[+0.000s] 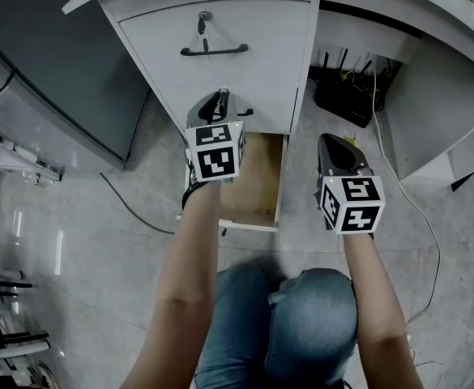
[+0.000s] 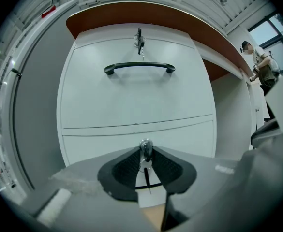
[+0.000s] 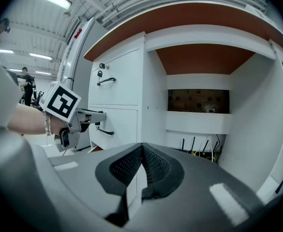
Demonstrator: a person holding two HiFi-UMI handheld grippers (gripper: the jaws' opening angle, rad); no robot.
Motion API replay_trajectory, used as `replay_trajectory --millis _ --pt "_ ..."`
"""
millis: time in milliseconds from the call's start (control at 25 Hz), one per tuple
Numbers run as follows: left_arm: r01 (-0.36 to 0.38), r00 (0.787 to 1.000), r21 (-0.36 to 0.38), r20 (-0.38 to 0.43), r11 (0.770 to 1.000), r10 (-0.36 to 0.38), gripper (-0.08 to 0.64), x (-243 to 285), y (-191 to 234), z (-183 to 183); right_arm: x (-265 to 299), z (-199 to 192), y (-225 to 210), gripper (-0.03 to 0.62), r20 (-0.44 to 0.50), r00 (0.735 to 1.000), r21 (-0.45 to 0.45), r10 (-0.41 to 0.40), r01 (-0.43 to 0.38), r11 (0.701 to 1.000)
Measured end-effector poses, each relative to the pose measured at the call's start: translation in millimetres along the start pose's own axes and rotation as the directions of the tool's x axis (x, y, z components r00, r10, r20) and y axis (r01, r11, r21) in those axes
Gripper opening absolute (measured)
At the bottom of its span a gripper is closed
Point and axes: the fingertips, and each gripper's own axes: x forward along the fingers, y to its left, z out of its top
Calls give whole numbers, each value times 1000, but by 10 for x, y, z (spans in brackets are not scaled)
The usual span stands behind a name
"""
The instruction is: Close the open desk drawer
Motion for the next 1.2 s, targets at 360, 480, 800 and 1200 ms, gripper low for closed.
replay_trajectory --millis 360,480,800,1200 --pt "57 996 -16 -62 998 -58 84 -4 -43 -5 -272 -21 194 -2 -6 1000 -21 10 -10 1000" --pt "100 991 -23 -83 995 -101 123 -78 -130 -57 -375 -18 269 -2 -3 1000 -34 13 -13 999" --pt "142 986 -95 -74 985 -149 107 -442 -252 -321 -671 -41 412 -2 6 1000 -60 10 -10 998" --pt "215 976 -99 -9 972 -217 0 -935 -426 -382 -987 -113 511 -2 16 1000 -53 -13 14 999"
